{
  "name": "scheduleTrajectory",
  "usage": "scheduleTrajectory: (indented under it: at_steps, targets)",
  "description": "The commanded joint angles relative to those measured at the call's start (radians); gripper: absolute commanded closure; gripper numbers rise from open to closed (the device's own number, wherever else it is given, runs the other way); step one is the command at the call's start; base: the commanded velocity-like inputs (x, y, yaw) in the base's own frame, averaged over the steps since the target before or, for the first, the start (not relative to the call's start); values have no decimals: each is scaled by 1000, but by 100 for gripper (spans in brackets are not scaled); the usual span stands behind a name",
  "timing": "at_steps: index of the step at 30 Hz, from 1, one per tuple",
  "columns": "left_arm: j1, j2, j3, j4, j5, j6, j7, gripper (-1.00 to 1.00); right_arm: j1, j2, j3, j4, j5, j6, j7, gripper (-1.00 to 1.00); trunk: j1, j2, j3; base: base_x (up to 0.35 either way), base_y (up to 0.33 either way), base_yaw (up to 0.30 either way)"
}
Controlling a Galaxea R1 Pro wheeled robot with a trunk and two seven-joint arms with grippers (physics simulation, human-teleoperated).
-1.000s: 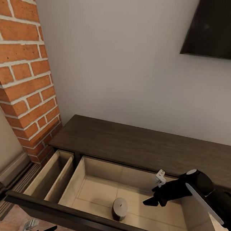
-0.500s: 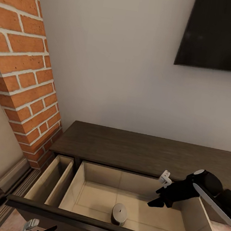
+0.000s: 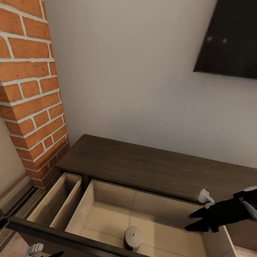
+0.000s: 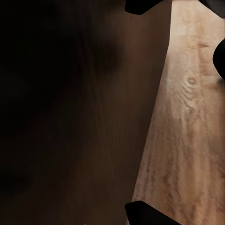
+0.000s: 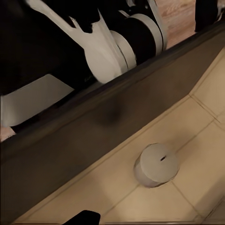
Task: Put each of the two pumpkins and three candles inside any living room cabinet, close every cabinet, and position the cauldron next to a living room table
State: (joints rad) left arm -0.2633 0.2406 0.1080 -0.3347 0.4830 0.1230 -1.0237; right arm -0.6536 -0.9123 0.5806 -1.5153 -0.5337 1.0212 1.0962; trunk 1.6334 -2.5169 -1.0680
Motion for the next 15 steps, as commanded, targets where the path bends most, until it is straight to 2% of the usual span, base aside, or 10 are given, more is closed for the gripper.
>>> scheduleTrajectory:
  at_steps: [1,3,9,12,15]
  targets:
    - [-1,1,1,0,5,10,-5,-100,-1,-12,-6,1,-2,3,15,-100,0,0,-1,0,0,0]
    - [-1,3,1,0,6,11,-7,-100,-1,-42,-23,4,-2,3,50,-100,0,0,-1,0,0,0]
    - [-1,6,1,0,6,12,-10,-100,-1,-108,-40,7,-2,1,119,-100,0,0,-1,0,0,0]
    - [-1,7,1,0,6,12,-10,-100,-1,-137,-52,9,-3,0,145,-100,-1,0,11,0,0,0]
    - [-1,8,1,0,6,12,-10,-100,-1,-168,-84,11,-3,-1,182,-100,-1,0,11,0,0,0]
